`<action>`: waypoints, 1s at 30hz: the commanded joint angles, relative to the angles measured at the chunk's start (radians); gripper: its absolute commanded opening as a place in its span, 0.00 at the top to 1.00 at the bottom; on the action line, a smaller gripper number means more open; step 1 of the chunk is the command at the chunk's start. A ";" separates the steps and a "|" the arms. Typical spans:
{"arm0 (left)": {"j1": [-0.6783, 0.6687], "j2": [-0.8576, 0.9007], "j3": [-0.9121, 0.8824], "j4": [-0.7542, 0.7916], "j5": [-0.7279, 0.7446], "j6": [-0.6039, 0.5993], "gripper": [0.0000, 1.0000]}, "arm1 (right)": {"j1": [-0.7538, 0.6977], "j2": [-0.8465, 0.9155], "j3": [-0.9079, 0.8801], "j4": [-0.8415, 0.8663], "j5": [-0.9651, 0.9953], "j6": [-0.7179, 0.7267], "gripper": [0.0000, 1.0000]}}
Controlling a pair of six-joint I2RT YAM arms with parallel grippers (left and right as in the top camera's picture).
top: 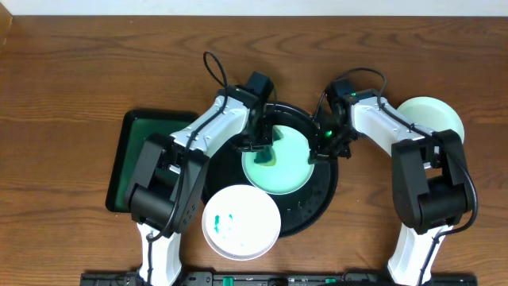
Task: Clean dirty plates on tray and stack at the side
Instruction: 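Rub the sponge around the plate surface with the left gripper, then carry the sponge left and set it in the green tray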
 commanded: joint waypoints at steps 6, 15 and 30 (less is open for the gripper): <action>0.063 0.001 -0.040 -0.123 -0.313 -0.110 0.93 | 0.002 0.046 -0.032 -0.003 0.119 0.012 0.99; 0.063 -0.254 -0.040 -0.147 -0.308 -0.034 0.93 | 0.002 0.046 -0.032 0.000 0.119 0.012 0.99; 0.296 -0.375 -0.051 -0.328 -0.362 -0.031 0.93 | 0.002 0.046 -0.032 0.014 0.119 -0.026 0.99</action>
